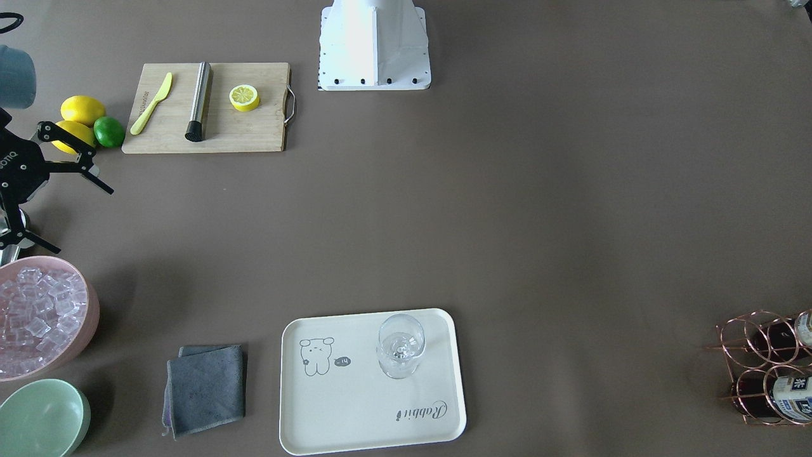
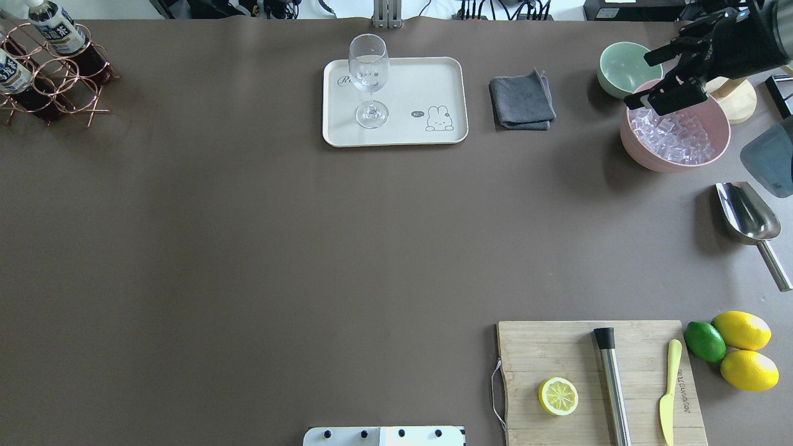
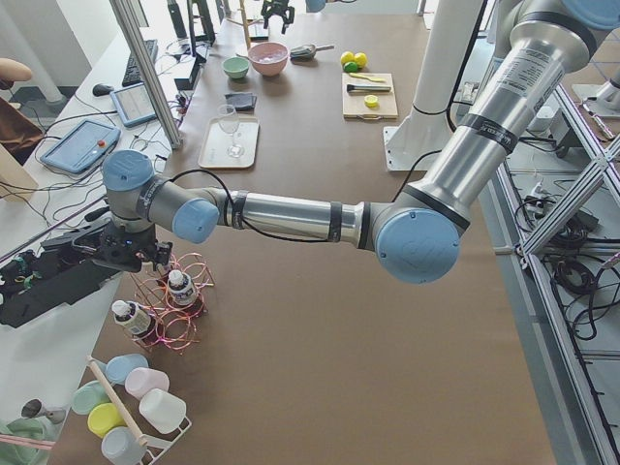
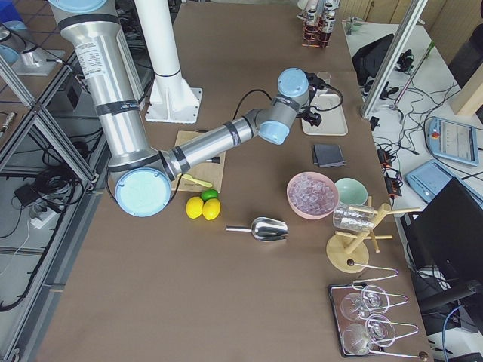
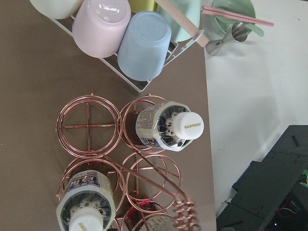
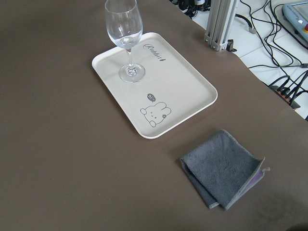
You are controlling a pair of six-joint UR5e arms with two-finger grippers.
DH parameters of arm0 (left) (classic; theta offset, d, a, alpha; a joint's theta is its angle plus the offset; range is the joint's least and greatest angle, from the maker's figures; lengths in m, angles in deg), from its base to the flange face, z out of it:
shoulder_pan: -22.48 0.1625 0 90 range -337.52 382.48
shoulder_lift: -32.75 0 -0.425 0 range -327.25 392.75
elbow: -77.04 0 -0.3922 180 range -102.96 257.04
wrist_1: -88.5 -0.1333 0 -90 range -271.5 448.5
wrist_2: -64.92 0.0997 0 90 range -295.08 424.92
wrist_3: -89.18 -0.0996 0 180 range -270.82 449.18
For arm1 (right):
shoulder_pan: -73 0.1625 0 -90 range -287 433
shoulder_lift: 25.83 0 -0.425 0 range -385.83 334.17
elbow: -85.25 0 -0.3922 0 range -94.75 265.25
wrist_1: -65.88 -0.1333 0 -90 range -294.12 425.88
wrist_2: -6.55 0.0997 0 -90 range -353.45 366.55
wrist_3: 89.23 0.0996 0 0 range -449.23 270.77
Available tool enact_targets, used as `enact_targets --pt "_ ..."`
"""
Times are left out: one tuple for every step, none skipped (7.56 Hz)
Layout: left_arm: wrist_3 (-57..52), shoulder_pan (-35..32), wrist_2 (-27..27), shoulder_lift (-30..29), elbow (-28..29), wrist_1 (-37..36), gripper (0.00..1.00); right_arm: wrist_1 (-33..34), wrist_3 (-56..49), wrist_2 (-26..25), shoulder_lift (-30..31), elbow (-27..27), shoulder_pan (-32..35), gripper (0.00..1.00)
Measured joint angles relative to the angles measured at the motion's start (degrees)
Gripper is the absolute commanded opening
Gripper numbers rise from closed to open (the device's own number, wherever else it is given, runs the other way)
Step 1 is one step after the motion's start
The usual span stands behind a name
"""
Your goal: Take tea from basket to plate
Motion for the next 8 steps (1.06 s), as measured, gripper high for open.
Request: enact_targets --pt "0.22 0.04 0.00 -0.06 0.01 0.15 0.75 -5.77 -0.12 -0.30 0.00 2.97 -0.09 1.00" --pt "0.34 0.11 0.00 -0.06 0.01 0.32 0.75 -12.04 -0.28 -0.45 0.00 6.06 -0.41 1.00" --pt "0.51 0.14 0.00 -0.05 0.01 0.51 0.74 -16.90 -0.30 -0.50 0.00 7.92 -0.70 1.00" --pt "0.61 0.16 0.00 -0.05 0.01 0.63 0.73 -21.00 -0.12 -0.59 -0.04 8.59 -0.84 1.00" --pt "0.68 0.17 0.00 -0.08 0.01 0.69 0.73 -23.54 -0.04 -0.75 -0.09 8.66 -1.07 1.00" --pt "0.73 0.17 0.00 -0.11 0.01 0.72 0.71 -24.68 -0.08 -0.80 -0.32 8.68 -1.41 1.00" --pt "0.79 0.18 0.00 -0.12 0.01 0.73 0.71 -25.10 -0.17 -0.79 -0.72 8.82 -1.72 1.00" --pt "0.87 0.22 0.00 -0.17 0.01 0.77 0.69 -25.24 -0.22 -0.72 -1.40 9.01 -2.01 1.00"
